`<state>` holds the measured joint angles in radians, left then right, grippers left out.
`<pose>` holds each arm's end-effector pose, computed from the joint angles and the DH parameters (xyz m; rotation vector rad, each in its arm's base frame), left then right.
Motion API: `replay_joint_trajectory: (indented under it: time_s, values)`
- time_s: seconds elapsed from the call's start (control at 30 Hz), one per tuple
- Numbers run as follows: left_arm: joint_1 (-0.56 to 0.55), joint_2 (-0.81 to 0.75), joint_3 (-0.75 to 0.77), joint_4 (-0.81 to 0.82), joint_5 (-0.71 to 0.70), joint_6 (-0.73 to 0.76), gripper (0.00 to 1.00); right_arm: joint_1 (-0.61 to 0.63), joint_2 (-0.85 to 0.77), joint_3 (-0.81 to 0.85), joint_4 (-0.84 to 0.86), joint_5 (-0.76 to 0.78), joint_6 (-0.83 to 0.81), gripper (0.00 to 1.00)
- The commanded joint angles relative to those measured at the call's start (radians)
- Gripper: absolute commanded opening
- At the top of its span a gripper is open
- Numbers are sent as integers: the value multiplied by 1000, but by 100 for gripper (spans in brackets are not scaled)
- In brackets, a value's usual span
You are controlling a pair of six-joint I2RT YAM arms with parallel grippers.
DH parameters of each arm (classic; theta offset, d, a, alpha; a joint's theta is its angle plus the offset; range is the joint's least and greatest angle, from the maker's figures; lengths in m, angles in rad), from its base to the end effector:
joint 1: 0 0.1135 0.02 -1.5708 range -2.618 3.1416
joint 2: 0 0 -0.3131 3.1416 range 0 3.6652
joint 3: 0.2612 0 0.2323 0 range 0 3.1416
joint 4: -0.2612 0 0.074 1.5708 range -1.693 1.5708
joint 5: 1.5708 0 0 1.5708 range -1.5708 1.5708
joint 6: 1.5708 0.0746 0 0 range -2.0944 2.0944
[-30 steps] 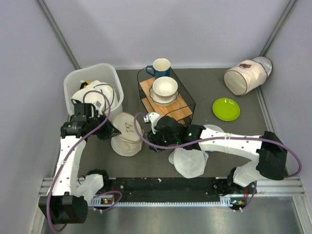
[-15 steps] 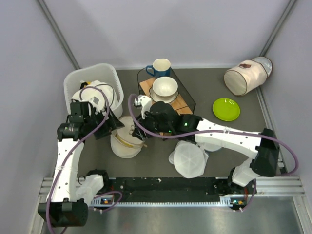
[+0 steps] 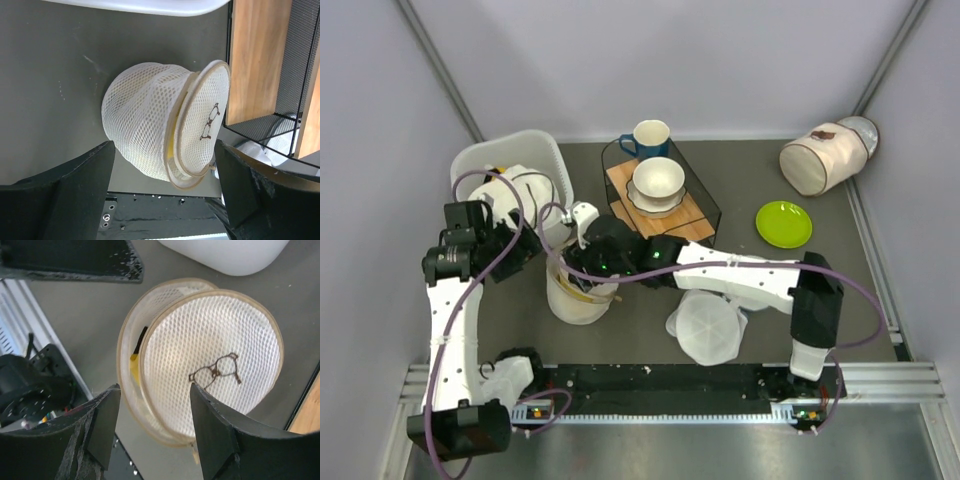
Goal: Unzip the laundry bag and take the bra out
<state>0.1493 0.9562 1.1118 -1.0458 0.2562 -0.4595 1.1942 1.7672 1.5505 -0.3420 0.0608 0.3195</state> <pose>0.1451 0.0027 0.3497 -0.6332 2.3915 -0.4497 0.1657 0.4066 0.3522 -0.9156 2.0475 0.8037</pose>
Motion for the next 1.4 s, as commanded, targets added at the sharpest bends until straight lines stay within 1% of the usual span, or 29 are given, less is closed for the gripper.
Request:
replay_joint_trajectory:
  time_s: [0.0, 0.1, 0.2, 0.3, 0.33, 0.37, 0.5, 0.53, 0.57, 0.7, 0.8, 0.83, 0.87, 0.9, 0.93, 0.97, 1.0, 1.03, 1.07, 1.1, 1.17, 1.23, 1.27, 1.33, 1.37]
  values:
    - [42, -8, -22, 12, 29, -21, 85, 22, 69, 108, -12, 85, -37, 59]
    - [71, -5, -75, 47, 96, -34, 80, 41, 113, 146, -12, 119, -57, 59]
    - [75, -4, -99, 64, 118, -41, 79, 42, 152, 174, -14, 149, -56, 59]
    - [79, -5, -112, 73, 115, -41, 79, 42, 166, 195, -12, 140, -63, 59]
    - [79, -1, -112, 75, 120, -44, 79, 44, 169, 194, -12, 142, -65, 61]
    - [79, 0, -115, 75, 121, -45, 79, 45, 175, 195, -15, 145, -65, 64]
    - [82, 1, -121, 86, 129, -48, 77, 51, 198, 192, -15, 160, -66, 66]
    - [82, 1, -121, 87, 129, -50, 77, 56, 202, 192, -14, 198, -65, 67]
    - [82, 0, -124, 89, 127, -51, 77, 62, 209, 189, -12, 215, -66, 70]
    - [87, 4, -127, 90, 127, -51, 77, 64, 228, 184, 3, 235, -59, 71]
    - [95, 6, -125, 89, 130, -53, 77, 67, 229, 166, 15, 270, -57, 65]
    - [98, 6, -125, 89, 130, -54, 77, 68, 218, 160, 20, 290, -57, 54]
    - [98, 6, -124, 87, 136, -54, 77, 67, 206, 140, 34, 298, -57, 47]
    - [98, 4, -124, 89, 141, -54, 77, 68, 193, 128, 41, 315, -60, 37]
    - [99, 3, -122, 90, 150, -45, 77, 67, 154, 112, 50, 321, -63, 16]
    - [98, 0, -115, 93, 170, -30, 77, 67, 131, 79, 64, 327, -65, 4]
    - [98, -4, -110, 86, 205, -22, 76, 67, 103, 57, 84, 333, -62, 0]
    - [98, -10, -107, 84, 219, -22, 75, 68, 60, 28, 112, 332, -62, 0]
    - [98, -14, -99, 84, 233, -21, 72, 67, -18, -49, 139, 330, -63, 0]
    - [98, -26, -96, 86, 264, -24, 71, 67, -64, -85, 190, 335, -62, 0]
    - [95, -43, -89, 110, 313, -39, 69, 67, -170, -177, 219, 356, -60, 0]
    - [85, -63, -86, 131, 377, -54, 69, 67, -231, -233, 269, 372, -65, 0]
    - [70, -69, -80, 144, 391, -73, 69, 67, -265, -286, 287, 382, -54, 0]
    - [46, -83, -72, 177, 432, -100, 68, 65, -342, -337, 334, 395, -56, 0]
    - [11, -83, -64, 190, 445, -106, 68, 67, -357, -366, 363, 402, -42, 0]
